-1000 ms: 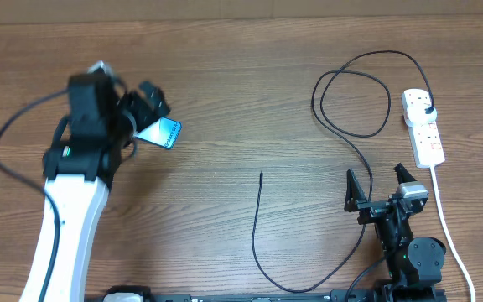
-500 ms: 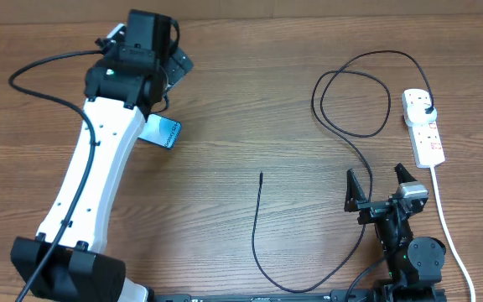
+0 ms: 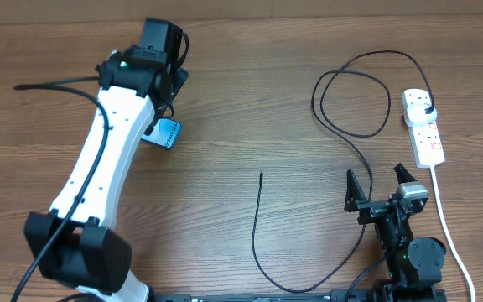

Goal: Plug charger to phone and switch on socket
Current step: 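Raise the left arm and move the left gripper over the phone, then lower the left gripper onto the phone, aligning with its long sides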

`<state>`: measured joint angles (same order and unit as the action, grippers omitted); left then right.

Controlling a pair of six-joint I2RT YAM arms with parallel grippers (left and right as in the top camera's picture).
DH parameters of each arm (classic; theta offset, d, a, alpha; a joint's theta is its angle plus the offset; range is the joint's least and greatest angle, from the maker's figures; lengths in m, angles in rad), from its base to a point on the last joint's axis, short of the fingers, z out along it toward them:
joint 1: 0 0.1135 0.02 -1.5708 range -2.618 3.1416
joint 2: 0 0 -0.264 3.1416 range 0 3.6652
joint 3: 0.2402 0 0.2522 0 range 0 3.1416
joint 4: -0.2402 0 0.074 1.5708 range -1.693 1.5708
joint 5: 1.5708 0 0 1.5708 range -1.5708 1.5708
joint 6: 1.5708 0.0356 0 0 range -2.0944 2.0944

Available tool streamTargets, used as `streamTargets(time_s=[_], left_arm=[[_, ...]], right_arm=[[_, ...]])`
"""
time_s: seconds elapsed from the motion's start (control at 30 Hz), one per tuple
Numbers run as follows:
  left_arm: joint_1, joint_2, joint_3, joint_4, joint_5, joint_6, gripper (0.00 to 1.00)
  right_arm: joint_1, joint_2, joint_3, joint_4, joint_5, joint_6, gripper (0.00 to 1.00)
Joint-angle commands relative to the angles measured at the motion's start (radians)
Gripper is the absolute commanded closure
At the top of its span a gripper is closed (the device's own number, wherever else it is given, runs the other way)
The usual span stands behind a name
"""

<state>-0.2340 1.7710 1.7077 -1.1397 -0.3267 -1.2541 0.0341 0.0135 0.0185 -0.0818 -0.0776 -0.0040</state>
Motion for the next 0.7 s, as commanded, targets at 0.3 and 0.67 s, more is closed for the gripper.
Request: streamTargets(time_s=[0.3, 0.67], left_arm=[[0.081, 0.223, 0.023, -0.018, 0.006, -0.169, 0.0], [0.111, 0.274, 0.023, 0.02, -0.02, -0.129, 0.0]], right_arm=[[-0.003, -0.011, -0.011, 0.003, 0.006, -0.003, 0.0], [-0.003, -0.011, -0.011, 0.003, 0.006, -0.003, 0.0]])
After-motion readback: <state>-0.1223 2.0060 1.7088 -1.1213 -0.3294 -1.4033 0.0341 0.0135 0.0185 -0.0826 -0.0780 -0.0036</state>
